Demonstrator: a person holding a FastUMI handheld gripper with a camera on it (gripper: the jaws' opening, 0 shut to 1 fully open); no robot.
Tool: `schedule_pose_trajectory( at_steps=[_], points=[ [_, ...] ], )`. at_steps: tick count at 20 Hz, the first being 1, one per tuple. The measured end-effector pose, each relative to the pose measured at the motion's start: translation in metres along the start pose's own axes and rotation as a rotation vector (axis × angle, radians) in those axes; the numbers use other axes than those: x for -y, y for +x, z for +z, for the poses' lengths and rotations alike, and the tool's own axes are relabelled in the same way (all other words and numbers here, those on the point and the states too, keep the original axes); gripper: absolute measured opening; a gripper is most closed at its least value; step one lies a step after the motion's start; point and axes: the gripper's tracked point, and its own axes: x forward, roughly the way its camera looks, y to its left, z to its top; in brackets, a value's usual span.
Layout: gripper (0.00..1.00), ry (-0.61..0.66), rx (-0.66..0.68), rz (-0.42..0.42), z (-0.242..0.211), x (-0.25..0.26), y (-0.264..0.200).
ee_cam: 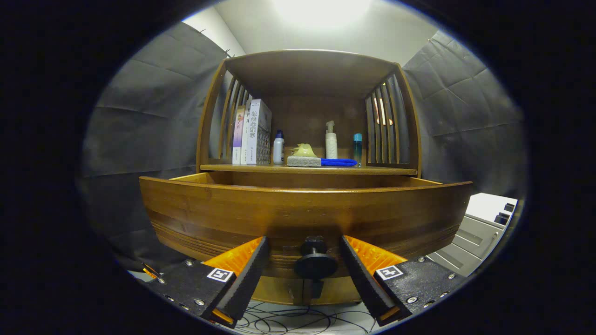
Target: Pull open the drawer, take out the items inside it, and place them on the countertop above the cabinet.
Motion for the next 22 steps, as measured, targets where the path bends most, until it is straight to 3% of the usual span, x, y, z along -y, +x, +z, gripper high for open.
schedule_pose_trajectory(
  at_steps=[6,22],
  points=[
    [0.96,-0.033,0.061,-0.004,0.023,-0.005,0.029],
    [0.95,-0.032,0.025,0.004,0.028,-0.001,0.100]
  ],
)
